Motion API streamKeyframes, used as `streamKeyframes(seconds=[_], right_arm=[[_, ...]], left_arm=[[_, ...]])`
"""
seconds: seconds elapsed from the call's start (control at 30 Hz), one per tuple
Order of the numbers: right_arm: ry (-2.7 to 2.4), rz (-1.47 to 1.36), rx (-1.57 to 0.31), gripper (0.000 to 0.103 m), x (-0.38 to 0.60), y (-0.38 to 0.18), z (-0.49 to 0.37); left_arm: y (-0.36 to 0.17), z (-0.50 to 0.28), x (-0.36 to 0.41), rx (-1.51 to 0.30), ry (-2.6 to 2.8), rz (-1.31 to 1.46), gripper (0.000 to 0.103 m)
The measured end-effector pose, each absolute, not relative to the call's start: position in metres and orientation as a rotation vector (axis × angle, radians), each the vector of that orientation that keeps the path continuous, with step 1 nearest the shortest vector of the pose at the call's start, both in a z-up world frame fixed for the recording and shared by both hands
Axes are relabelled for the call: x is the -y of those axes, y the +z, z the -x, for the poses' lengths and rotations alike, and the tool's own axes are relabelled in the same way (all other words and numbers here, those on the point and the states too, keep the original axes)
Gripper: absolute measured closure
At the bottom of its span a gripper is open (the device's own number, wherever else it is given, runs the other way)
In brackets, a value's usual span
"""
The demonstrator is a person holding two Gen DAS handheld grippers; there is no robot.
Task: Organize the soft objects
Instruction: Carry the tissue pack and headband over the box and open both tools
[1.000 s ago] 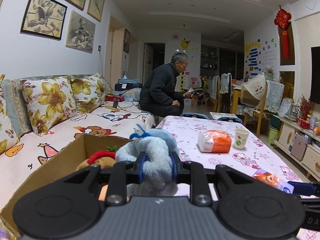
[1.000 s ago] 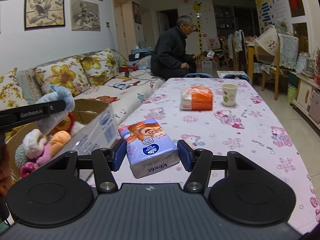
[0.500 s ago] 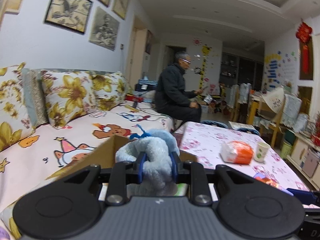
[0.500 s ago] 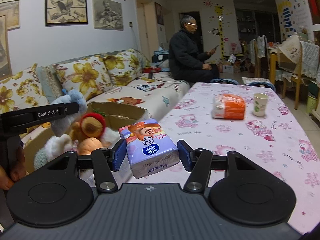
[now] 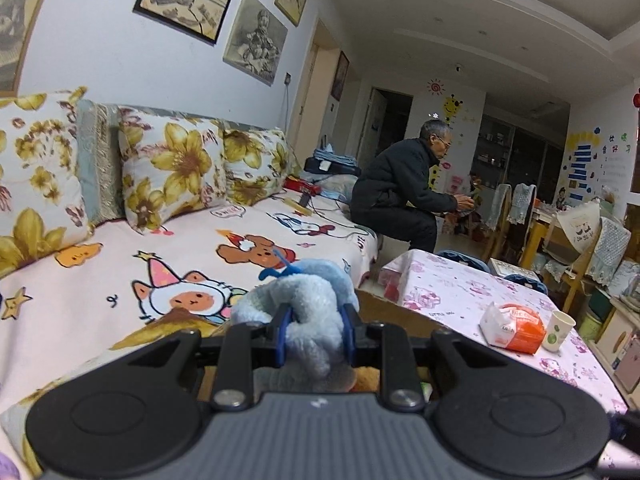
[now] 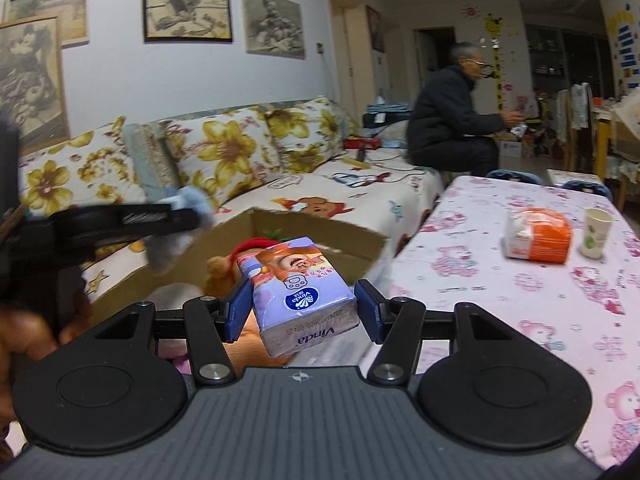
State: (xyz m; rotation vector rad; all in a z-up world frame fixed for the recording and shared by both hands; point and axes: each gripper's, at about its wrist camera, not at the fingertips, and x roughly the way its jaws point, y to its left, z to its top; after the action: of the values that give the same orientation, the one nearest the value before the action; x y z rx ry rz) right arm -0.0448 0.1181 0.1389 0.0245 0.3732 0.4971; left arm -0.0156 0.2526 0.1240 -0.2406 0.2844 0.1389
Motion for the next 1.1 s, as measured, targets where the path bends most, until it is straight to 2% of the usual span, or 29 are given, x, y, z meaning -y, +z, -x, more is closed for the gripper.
streamKeyframes(seconds=[0.3,0.33,0.37,0.43,0.5,0.6,0.67,0.73,1.1], right_arm=[[0.679,0.027,-0.481,0.029,-0.136,0.129,0.055],[0.692,0.038,-0.492,0.027,-0.138,0.128,0.057],[0.705,0.048,-0.499,0.018,-0.138,0.127,0.06],[0.72,0.048,-0.495,0.011,-0.134,0.129,0.066],[0.723,0.04,-0.49,0.011,-0.129,0.131,0.073],[0.696,0.021,-0.477,0.011,-0.12,0.136,0.078],[0.66,-0.009,-0.469,0.006,-0.113,0.138,0.076],[0.618,-0.05,-0.467,0.004,-0.1,0.138,0.076],[0.482,-0.169,-0.466,0.004,-0.059,0.128,0.078]], left_arm=[[0.115,0.0,-0.255,-0.334,0.112,0.216,0.076],[0.115,-0.001,-0.255,-0.337,0.111,0.21,0.073],[0.114,-0.001,-0.255,-0.339,0.11,0.207,0.072],[0.114,-0.001,-0.254,-0.346,0.109,0.204,0.063],[0.113,0.0,-0.254,-0.35,0.112,0.199,0.058],[0.114,0.004,-0.253,-0.345,0.117,0.19,0.04],[0.115,0.009,-0.251,-0.337,0.114,0.171,0.026],[0.114,0.014,-0.248,-0.338,0.112,0.145,0.024],[0.096,0.038,-0.224,-0.392,0.117,0.016,0.024]])
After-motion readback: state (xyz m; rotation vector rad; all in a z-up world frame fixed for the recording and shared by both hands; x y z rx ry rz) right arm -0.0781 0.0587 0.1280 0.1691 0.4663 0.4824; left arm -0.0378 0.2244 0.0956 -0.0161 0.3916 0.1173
